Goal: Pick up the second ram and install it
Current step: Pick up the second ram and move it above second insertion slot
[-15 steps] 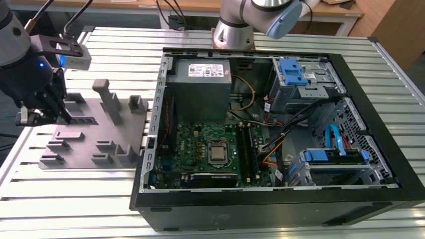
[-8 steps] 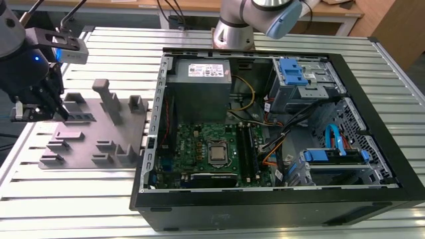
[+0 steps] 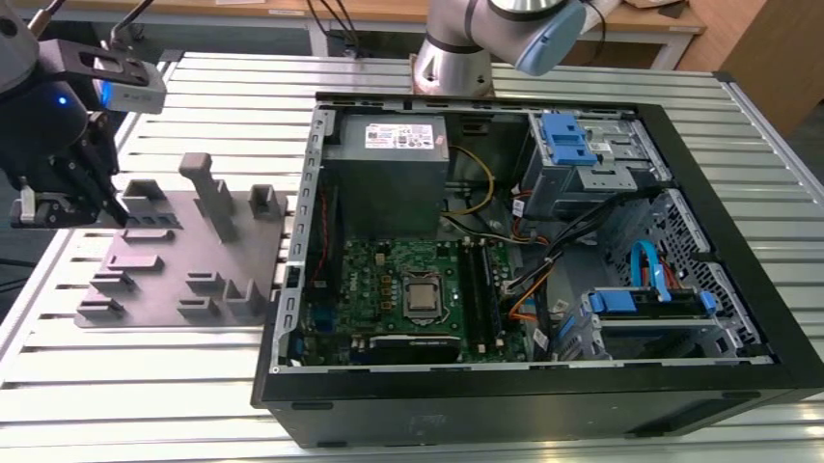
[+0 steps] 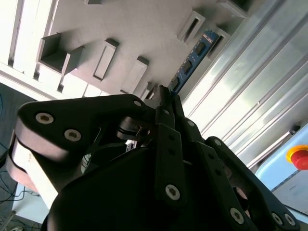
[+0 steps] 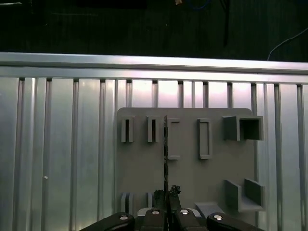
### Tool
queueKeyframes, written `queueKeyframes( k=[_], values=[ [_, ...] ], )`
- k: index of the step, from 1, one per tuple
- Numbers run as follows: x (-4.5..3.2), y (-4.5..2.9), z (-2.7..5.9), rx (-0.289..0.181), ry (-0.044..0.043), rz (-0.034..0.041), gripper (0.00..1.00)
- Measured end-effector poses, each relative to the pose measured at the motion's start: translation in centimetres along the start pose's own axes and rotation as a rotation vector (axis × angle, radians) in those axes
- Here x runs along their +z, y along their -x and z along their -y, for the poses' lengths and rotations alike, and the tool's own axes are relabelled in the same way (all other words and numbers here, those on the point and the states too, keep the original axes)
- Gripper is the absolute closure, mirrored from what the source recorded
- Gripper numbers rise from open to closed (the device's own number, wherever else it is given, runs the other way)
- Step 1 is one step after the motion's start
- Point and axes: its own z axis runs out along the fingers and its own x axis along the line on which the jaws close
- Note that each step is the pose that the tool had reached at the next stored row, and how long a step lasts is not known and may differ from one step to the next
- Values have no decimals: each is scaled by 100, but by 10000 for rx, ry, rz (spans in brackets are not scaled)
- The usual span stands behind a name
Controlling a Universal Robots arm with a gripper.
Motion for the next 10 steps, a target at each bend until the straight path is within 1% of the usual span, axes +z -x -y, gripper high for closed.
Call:
queueKeyframes(
  k=[10],
  values=[
    [-126,10,-5,0,0,5,86]
  ],
)
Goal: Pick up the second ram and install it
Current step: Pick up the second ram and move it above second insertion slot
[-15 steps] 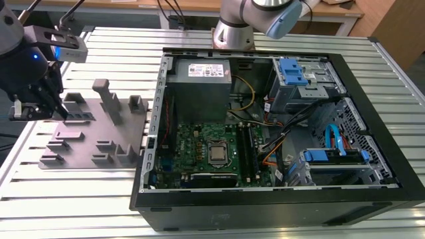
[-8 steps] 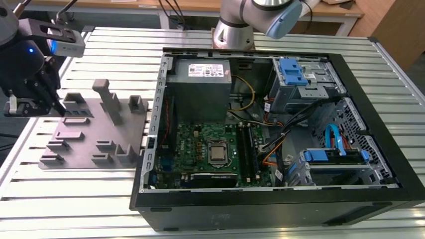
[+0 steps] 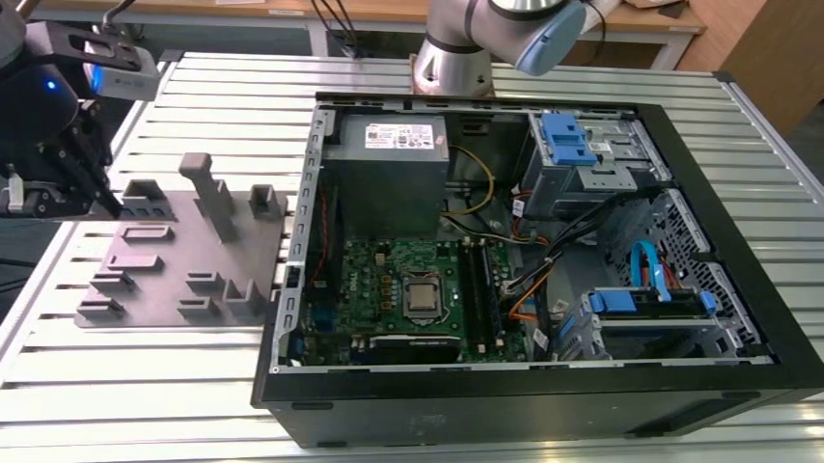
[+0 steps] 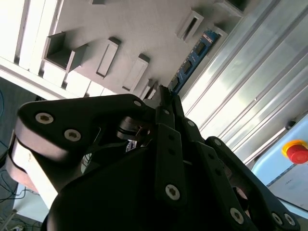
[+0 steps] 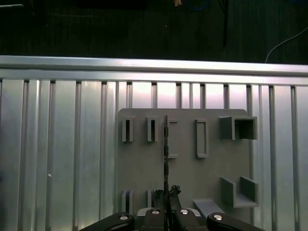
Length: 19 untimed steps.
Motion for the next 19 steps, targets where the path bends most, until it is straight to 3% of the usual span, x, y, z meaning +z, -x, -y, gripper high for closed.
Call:
queueKeyframes(
  k=[19],
  values=[
    [-267,21,-11,0,0,9,86]
  ],
)
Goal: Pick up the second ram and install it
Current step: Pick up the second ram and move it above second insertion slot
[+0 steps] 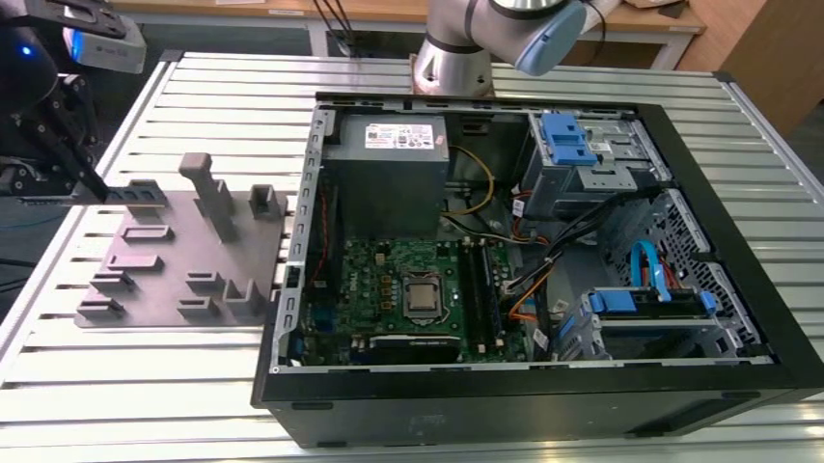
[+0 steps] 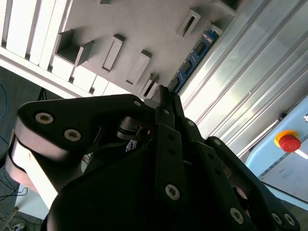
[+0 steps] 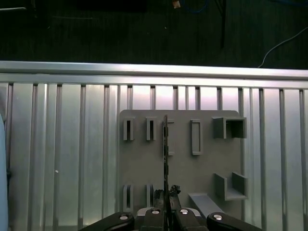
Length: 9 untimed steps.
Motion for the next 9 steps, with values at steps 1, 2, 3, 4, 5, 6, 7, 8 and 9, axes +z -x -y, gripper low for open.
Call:
queueKeyframes(
  k=[1,2,3,4,5,6,7,8,9],
  values=[
    [-16,1,-1,0,0,1,86],
    [-29,2,-1,0,-1,2,86],
    [-44,3,-2,0,0,2,86],
    [-59,4,-3,0,0,3,86],
    [-75,6,-3,0,1,2,86],
    [-88,7,-4,0,0,3,86],
    [-102,8,-4,0,0,3,86],
    [-115,9,-5,0,0,4,86],
    [-128,10,-5,0,0,4,86]
  ],
)
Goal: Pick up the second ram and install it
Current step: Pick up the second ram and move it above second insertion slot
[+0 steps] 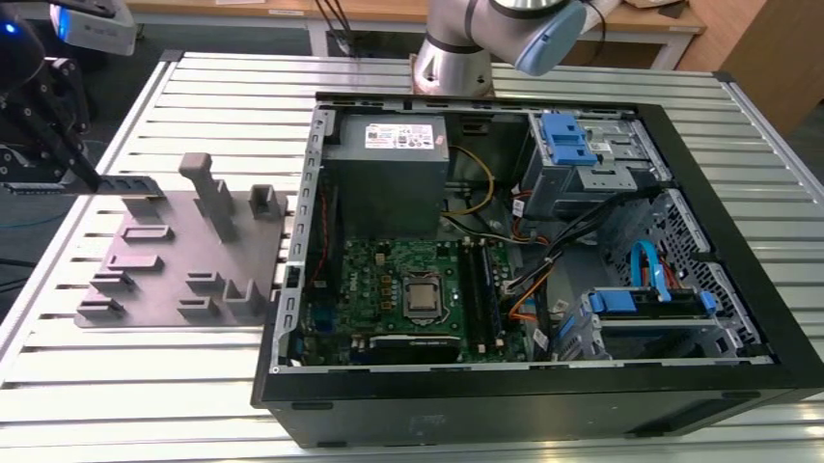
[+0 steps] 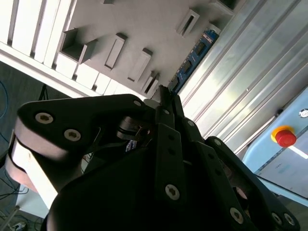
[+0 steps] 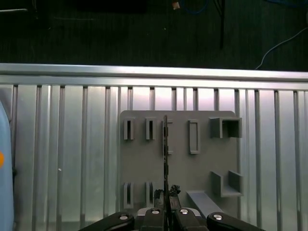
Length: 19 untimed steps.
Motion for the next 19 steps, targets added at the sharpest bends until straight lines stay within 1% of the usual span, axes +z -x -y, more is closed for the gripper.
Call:
queueKeyframes(
  k=[19],
  values=[
    [-235,19,-10,-1,0,11,86]
  ],
)
